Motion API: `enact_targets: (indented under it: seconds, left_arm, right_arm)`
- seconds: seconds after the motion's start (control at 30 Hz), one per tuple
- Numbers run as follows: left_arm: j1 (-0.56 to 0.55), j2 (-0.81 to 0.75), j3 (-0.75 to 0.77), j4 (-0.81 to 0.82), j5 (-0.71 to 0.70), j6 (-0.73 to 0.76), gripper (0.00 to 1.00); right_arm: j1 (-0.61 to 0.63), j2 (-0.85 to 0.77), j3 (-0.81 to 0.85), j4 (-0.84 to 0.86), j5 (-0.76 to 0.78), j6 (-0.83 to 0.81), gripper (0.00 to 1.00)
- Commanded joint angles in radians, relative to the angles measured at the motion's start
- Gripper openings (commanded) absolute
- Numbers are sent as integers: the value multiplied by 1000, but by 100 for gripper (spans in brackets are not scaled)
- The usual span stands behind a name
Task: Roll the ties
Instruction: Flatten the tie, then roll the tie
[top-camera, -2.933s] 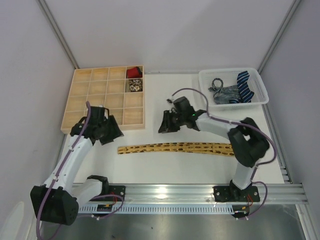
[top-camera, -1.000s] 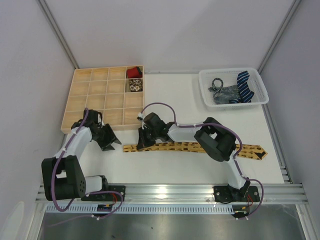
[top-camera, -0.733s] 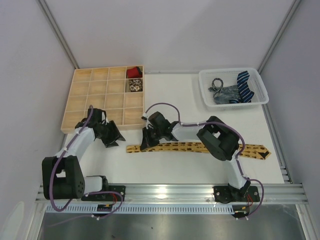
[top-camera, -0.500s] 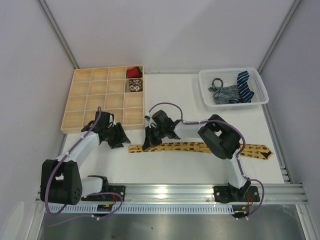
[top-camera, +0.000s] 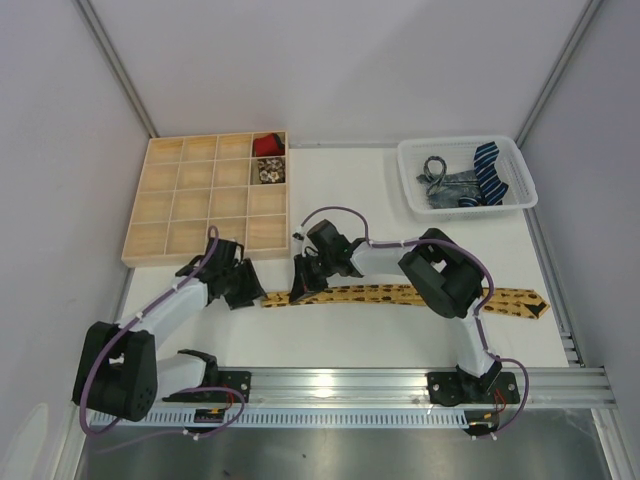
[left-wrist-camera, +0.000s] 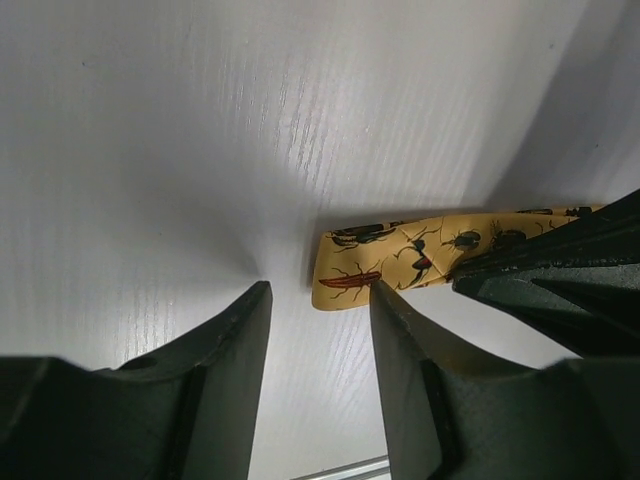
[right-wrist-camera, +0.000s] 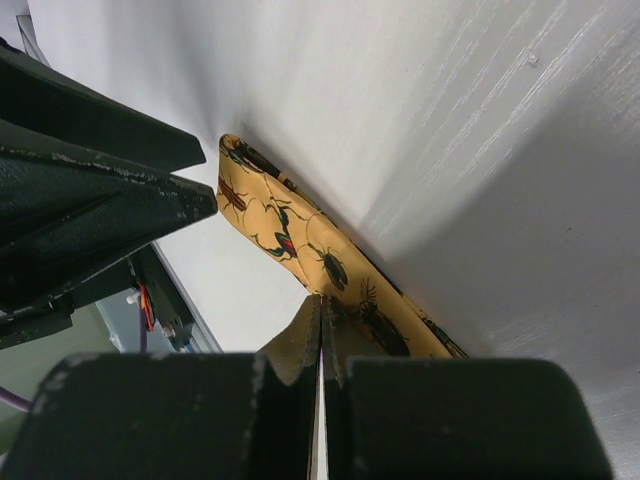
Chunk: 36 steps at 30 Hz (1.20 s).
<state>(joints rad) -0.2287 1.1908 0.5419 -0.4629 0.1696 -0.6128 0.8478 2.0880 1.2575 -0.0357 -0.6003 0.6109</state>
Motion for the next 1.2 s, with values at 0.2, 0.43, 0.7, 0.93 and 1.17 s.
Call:
enact_targets:
  seconds: [0.2, 0.43, 0.7, 0.93, 1.17]
  left_arm:
    - [-14, -20, -43, 73, -41, -28, 45]
    - [-37, 9, -83, 128, -28, -53, 41]
    - [-70, 24, -88, 138, -33, -82, 38]
    - [-75, 29, -65, 70, -70, -97, 30]
    - [-75, 41, -40, 26, -91, -81, 20]
  right_arm:
    - [-4, -28, -9, -4, -13, -7, 0]
    - [-6, -19, -17, 10, -12, -2, 0]
    - [-6, -11, -13, 8, -12, -3, 0]
    - [-6, -13, -15, 7, -4, -5, 0]
    - [8, -11, 29, -1, -4, 13, 0]
